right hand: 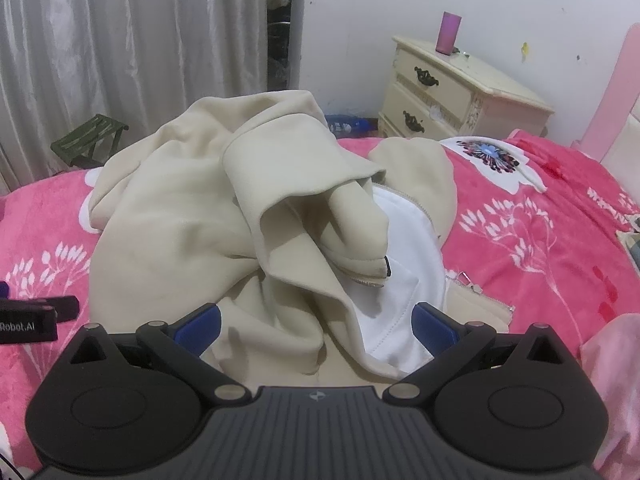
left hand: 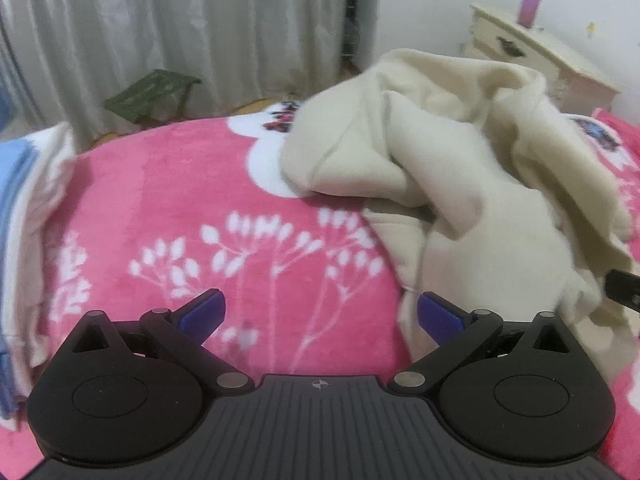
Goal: Fold clothes
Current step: 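Grasp an edge of the beige jacket with the right tool and lift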
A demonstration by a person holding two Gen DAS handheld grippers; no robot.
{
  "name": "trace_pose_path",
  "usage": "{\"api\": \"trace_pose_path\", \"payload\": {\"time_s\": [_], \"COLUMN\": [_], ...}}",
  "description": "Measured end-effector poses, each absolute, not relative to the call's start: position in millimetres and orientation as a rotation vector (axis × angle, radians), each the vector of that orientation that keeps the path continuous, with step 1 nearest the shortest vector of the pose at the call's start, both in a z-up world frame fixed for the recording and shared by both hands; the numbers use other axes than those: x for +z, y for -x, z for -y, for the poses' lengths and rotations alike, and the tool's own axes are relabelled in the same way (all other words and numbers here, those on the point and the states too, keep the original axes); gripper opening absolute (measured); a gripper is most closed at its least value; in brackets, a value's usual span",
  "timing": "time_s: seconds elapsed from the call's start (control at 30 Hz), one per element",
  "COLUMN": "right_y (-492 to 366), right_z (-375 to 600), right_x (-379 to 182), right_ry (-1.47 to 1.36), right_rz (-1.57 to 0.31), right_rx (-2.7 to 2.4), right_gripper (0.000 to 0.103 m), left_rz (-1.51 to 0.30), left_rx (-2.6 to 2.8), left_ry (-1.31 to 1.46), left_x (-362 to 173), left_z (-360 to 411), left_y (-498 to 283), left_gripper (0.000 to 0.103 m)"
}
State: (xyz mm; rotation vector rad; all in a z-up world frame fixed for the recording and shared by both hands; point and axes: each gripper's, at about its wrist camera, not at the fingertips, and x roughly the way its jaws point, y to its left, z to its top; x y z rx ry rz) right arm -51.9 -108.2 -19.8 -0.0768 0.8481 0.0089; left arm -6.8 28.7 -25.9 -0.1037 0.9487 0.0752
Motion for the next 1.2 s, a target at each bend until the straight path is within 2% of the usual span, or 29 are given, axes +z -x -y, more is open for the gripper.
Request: {"api": "trace_pose_path", "payload": {"time_s": [0.13,0.27,0.37,0.47,0.63,0.7,0.77,0.8,0.87,0.97,1.03,1.1,1.2], "right_y": [52,49,21,-27,-105,-123,-121,-115,-102,-82,-65,-50,-31], "right_z": [119,132,144,154,160,162,158,155,149,139,132,118,88], "right_x": [-14,7,18,16,-26,-43,-45,-42,-33,-18,-12,-7,-17], "right_ry": [0.022,-0.021,-0.088,-0.161,-0.246,-0.293,-0.301,-0.29,-0.251,-0.216,-0.214,-0.21,-0.123], "right_rz": [-0.794,-0.638,-0.607,-0.667,-0.893,-0.967,-0.981,-0.973,-0.934,-0.867,-0.808,-0.76,-0.784], "right_rx": [0.028,0.063,0.163,0.251,0.245,0.224,0.227,0.249,0.302,0.399,0.522,0.661,0.773], "right_gripper": [0.103,0.103,0.103,0.103,0.102,0.092,0.061,0.054,0.033,0.014,0.007,0.007,0.007], "left_rz": [-0.939,-0.894,-0.861,-0.844,-0.893,-0.916,-0.925,-0.933,-0.956,-0.951,-0.933,-0.895,-0.832], "left_rx": [-0.068,-0.182,-0.214,-0.235,-0.266,-0.261,-0.246,-0.238,-0.221,-0.173,-0.153,-0.141,-0.153], "left_ry": [0.177,0.191,0.157,0.097,0.081,0.106,0.134,0.146,0.182,0.278,0.341,0.391,0.429], "left_x": [-25,-19,-19,-23,-35,-39,-40,-40,-39,-34,-27,-18,-5], "left_z": [-29,-21,-10,0,-6,-14,-23,-28,-41,-68,-86,-101,-115], "left_y": [8,7,2,0,6,6,5,4,0,-3,-4,-2,3], "left_gripper": [0.103,0.103,0.103,0.103,0.103,0.101,0.101,0.101,0.101,0.1,0.097,0.097,0.092]}}
